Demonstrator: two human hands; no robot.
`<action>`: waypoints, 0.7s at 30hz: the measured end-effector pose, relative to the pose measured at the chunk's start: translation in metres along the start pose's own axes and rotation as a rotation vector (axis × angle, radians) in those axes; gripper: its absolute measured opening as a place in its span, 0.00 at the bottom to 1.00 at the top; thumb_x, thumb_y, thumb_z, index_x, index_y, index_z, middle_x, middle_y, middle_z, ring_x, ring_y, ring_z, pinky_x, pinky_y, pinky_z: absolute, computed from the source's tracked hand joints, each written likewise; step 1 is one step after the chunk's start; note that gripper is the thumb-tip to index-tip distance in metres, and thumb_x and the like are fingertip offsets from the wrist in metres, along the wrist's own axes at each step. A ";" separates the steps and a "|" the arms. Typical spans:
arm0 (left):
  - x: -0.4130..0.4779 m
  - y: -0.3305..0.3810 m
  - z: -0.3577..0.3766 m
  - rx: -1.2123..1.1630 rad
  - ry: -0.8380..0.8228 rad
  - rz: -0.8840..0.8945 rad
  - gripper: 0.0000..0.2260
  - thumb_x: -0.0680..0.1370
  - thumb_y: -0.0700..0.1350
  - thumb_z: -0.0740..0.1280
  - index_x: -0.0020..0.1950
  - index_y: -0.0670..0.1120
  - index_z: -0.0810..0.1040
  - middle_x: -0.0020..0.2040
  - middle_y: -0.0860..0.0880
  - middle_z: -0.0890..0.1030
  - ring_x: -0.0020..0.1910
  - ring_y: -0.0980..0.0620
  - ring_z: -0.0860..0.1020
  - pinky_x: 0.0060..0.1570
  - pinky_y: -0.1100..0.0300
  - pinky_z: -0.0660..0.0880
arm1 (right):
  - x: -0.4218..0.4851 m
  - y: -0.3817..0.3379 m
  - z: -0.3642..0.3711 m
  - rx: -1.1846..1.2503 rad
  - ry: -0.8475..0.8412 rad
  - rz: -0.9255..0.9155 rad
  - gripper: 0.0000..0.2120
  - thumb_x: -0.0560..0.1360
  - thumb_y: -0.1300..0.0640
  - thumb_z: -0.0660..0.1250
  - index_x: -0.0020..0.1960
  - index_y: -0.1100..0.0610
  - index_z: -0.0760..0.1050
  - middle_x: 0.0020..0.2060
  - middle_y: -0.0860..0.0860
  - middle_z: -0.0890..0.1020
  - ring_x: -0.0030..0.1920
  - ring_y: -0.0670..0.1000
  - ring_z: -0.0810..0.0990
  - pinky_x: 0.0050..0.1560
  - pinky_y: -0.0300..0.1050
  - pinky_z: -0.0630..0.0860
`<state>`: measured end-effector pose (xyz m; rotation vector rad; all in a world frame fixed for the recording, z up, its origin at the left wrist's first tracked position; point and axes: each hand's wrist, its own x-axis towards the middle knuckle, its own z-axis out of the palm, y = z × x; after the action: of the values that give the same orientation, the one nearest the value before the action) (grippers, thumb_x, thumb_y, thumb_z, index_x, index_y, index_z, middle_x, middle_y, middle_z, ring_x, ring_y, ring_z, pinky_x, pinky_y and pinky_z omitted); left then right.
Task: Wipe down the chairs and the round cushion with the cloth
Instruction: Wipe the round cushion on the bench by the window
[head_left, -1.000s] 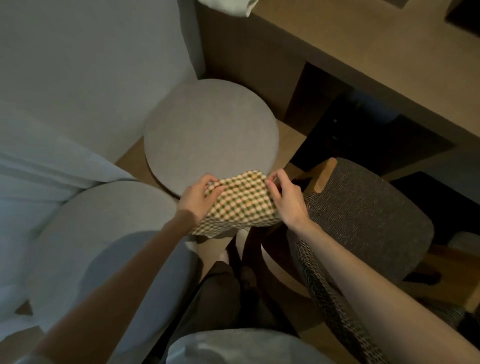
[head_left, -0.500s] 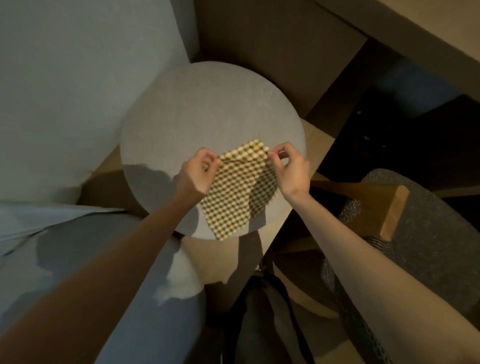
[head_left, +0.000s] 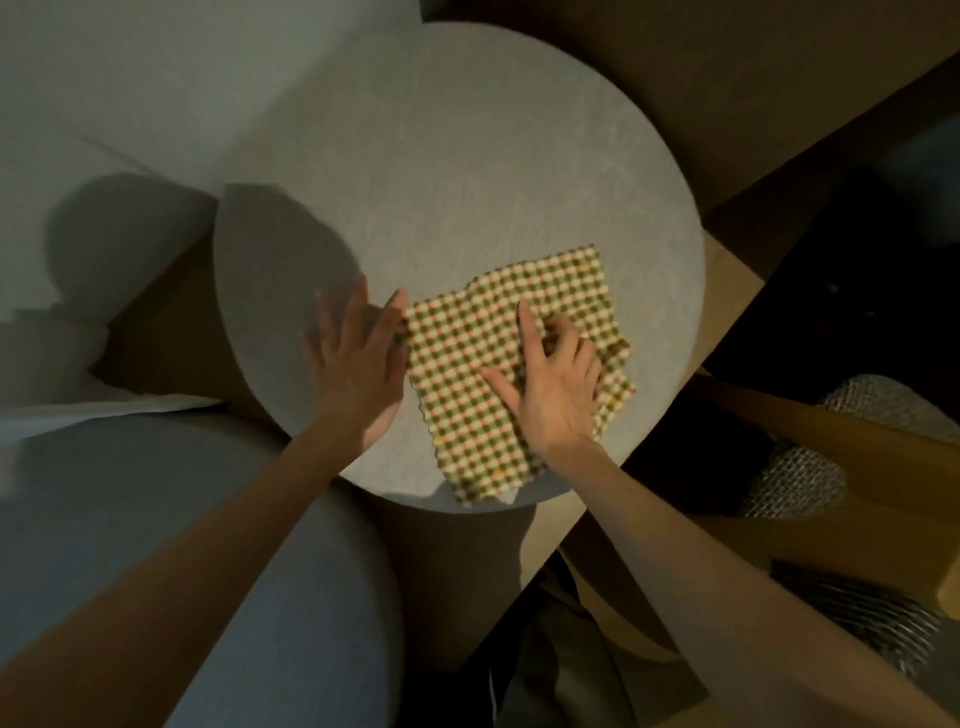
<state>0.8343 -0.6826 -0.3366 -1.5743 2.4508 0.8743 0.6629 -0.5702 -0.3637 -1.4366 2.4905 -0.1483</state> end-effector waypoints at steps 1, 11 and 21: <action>0.007 -0.002 0.002 0.024 0.011 0.002 0.26 0.82 0.52 0.55 0.78 0.56 0.49 0.79 0.47 0.41 0.76 0.39 0.37 0.72 0.36 0.41 | 0.002 0.002 0.005 -0.010 0.037 -0.060 0.32 0.77 0.36 0.54 0.76 0.52 0.59 0.60 0.59 0.70 0.57 0.58 0.68 0.57 0.52 0.65; 0.057 -0.006 0.003 0.137 0.123 0.055 0.25 0.81 0.52 0.58 0.77 0.57 0.54 0.79 0.45 0.49 0.76 0.36 0.45 0.69 0.32 0.41 | 0.058 0.034 -0.012 -0.138 0.181 -0.488 0.23 0.69 0.66 0.72 0.64 0.59 0.77 0.40 0.55 0.81 0.26 0.52 0.75 0.22 0.40 0.69; 0.124 0.038 -0.002 0.089 0.176 0.110 0.23 0.80 0.45 0.61 0.76 0.53 0.61 0.77 0.40 0.55 0.76 0.35 0.49 0.69 0.30 0.46 | 0.095 0.041 -0.013 -0.043 0.200 0.068 0.34 0.77 0.36 0.55 0.77 0.53 0.56 0.68 0.62 0.65 0.61 0.59 0.65 0.59 0.53 0.63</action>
<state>0.7454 -0.7717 -0.3657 -1.5608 2.6787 0.6555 0.5801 -0.6319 -0.3768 -1.4147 2.7147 -0.2370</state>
